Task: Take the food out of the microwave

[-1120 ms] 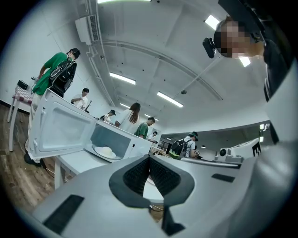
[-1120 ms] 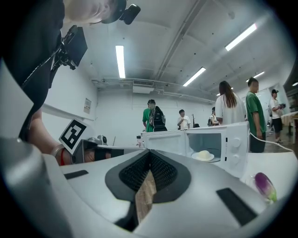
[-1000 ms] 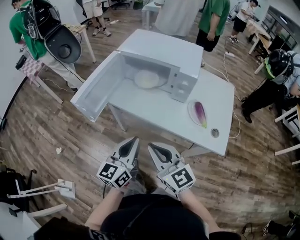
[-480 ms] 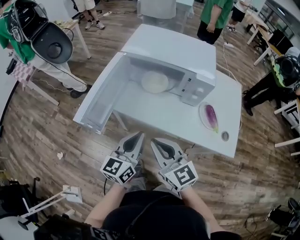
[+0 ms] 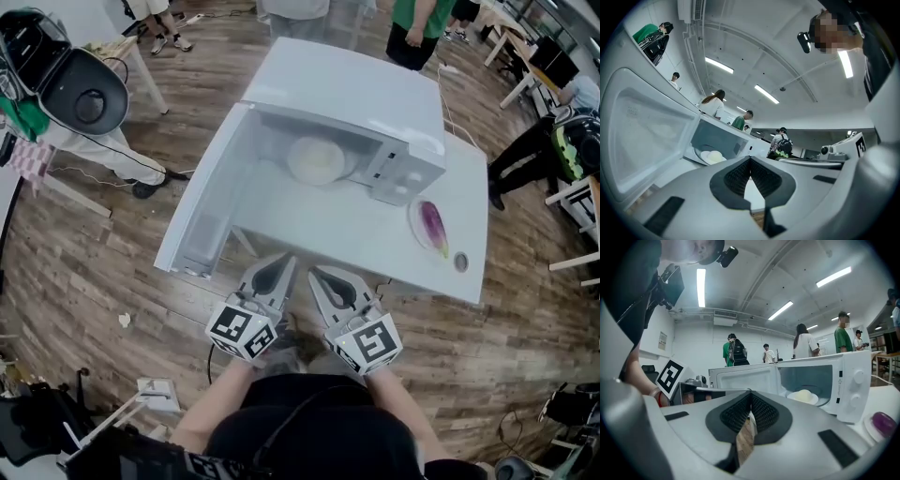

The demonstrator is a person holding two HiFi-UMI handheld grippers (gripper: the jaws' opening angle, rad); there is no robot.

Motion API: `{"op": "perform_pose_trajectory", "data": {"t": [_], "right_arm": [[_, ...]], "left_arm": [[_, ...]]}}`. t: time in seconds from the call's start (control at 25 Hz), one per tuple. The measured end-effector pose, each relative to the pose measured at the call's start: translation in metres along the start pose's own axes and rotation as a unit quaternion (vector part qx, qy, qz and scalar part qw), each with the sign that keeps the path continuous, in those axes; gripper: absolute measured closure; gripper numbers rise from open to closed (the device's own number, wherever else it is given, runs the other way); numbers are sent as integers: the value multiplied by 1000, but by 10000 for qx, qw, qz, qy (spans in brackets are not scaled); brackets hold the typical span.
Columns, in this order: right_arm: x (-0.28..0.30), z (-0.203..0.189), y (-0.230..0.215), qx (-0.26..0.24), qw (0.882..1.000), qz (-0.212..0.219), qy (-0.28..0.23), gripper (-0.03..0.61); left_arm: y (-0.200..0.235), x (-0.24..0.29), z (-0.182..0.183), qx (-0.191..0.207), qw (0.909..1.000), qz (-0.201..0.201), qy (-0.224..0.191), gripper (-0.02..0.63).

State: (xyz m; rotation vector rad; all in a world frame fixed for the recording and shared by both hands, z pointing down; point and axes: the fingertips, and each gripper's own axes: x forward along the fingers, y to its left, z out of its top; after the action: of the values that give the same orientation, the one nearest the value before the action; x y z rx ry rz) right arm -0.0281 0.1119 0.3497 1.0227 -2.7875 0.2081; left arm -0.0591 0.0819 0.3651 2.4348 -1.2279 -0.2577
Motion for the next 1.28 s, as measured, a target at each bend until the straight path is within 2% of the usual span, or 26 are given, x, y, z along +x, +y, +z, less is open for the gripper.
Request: {"op": "perform_pose_trajectory", "data": {"t": [0.2,0.48,0.8,1.0,1.28], "right_arm": [[7,-5,-3,-4,9999,-97,126,560],[6,-18,-29,207,9989,-341,238,560],[42,-26,-55,556,9979,-206,251,560],[70,-19,-81,558,9980,-100,262,560],[85,-30,-123,808,9953,-256,475,560]], "left_arm": [[14,2,-4,-103,9999,20,21,604],[19,22,-14,-231,9996,-23,160,604],[42,39,-9,-213,9994,149,210,604],[64,63,-8,-312,9987,271,313,604],[87,102,-8,-402,9979,279,426,603]]}}
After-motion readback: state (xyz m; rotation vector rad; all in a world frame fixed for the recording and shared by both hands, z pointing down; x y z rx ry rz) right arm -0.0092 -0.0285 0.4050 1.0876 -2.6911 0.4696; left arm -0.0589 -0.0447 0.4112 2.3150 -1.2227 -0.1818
